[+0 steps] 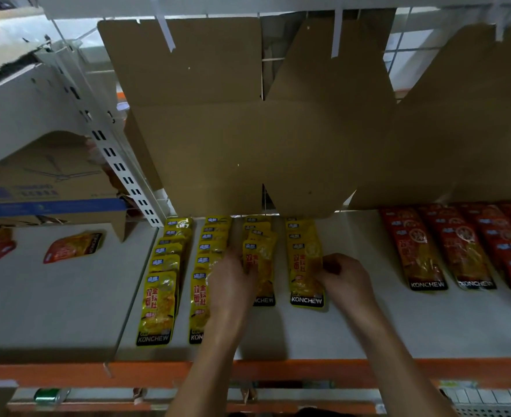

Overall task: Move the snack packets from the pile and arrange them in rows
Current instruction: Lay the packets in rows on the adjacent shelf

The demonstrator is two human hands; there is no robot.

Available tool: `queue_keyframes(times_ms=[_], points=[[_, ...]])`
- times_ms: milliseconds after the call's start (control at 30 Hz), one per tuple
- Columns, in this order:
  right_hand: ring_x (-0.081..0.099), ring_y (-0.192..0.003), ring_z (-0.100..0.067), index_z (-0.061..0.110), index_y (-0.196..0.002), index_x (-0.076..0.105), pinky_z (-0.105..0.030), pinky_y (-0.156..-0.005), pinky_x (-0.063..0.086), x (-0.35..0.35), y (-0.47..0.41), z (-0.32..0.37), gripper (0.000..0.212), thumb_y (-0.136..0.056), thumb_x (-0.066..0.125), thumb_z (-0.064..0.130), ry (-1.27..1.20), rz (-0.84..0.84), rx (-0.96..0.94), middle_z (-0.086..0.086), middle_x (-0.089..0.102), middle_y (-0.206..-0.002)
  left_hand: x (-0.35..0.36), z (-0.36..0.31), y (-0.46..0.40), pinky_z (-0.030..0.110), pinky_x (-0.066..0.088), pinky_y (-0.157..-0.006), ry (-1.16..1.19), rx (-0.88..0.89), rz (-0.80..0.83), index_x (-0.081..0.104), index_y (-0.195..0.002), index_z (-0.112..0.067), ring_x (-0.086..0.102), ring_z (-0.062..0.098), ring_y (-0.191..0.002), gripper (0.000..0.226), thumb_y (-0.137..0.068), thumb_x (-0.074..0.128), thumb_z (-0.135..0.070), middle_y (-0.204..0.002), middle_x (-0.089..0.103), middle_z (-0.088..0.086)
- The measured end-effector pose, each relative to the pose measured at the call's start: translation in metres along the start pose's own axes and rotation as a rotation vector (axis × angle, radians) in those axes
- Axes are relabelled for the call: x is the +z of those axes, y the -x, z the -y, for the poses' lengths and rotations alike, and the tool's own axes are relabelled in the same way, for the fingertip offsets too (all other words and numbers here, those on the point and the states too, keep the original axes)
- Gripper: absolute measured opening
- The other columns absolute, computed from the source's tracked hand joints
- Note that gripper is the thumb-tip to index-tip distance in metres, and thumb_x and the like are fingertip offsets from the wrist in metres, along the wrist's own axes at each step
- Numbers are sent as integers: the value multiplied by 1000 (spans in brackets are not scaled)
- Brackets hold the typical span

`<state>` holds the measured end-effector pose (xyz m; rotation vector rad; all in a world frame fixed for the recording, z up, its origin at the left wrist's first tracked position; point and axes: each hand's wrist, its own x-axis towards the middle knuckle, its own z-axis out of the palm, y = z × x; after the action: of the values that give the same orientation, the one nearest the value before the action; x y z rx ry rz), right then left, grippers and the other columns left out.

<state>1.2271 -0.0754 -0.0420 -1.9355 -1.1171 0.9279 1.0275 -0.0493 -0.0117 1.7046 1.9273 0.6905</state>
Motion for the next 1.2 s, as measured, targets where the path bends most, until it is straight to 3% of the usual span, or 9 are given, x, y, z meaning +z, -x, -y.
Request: queue_keyframes(times_ms=[233, 467, 700, 800, 1200], points=[[61, -80, -10, 25, -93, 65, -20, -60, 40, -1, 2, 1, 10, -85, 70, 22, 36, -69, -38, 10, 65, -86, 6, -4, 0, 36, 54, -67, -209, 69, -28, 63, -112, -13, 65, 23, -80, 25, -91, 63, -25, -87, 68, 5], [62, -83, -16, 21, -97, 66, -28, -66, 44, 1, 1, 0, 13, -85, 70, 21, 44, -87, -79, 3, 66, -90, 12, -16, 5, 43, 43, -95, -255, 64, 5, 49, -130, -4, 53, 34, -110, 50, -93, 60, -35, -121, 55, 17], [62, -86, -20, 21, -109, 65, -36, -76, 54, 2, 3, 2, 25, -85, 69, 29, 75, -115, -109, -3, 58, -102, 25, -17, 8, 41, 38, -95, -352, 99, 11, 50, -123, -2, 51, 34, -110, 61, -88, 63, -51, -119, 55, 17], [62, -88, -22, 21, -114, 64, -39, -78, 55, 4, 5, 4, 31, -86, 69, 33, 100, -131, -110, -1, 53, -103, 27, -15, 6, 44, 40, -91, -360, 139, -28, 55, -114, 0, 54, 37, -102, 56, -84, 69, -45, -110, 58, 19], [57, -108, -27, 20, -131, 52, -41, -86, 52, 16, 9, 9, 66, -74, 78, 44, 170, -136, -107, -6, 52, -118, 29, -15, -1, 43, 37, -101, -246, 52, -10, 36, -142, 4, 48, 38, -121, 82, -87, 65, -51, -132, 50, 22]])
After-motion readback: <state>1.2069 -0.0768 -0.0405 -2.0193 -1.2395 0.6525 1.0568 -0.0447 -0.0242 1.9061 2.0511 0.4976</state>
